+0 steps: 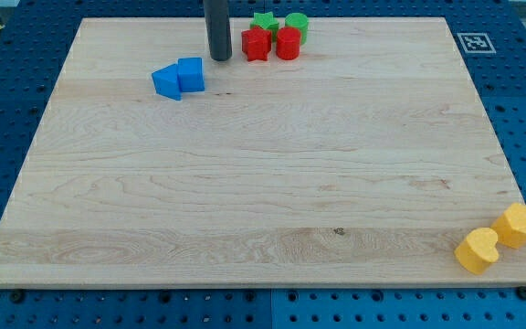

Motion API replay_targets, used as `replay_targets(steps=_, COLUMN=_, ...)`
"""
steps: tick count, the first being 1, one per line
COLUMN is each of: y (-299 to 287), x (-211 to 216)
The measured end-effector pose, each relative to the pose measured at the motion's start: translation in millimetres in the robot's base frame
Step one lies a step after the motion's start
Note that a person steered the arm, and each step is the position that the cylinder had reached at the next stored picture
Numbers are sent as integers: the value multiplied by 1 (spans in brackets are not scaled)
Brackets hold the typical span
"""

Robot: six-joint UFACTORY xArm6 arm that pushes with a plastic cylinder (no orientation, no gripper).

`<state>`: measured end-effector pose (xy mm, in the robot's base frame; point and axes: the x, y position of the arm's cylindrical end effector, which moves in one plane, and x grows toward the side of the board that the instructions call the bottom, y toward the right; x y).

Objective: Slightly push the green blocks to the right

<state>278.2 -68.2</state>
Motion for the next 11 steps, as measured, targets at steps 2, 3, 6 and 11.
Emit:
replay_targets(steps=2, y=-3, x=-41)
replay_targets(steps=3, y=21, x=-41)
replay_targets(steps=6, y=34, x=-45)
replay_targets(steps=11, y=63, x=-58)
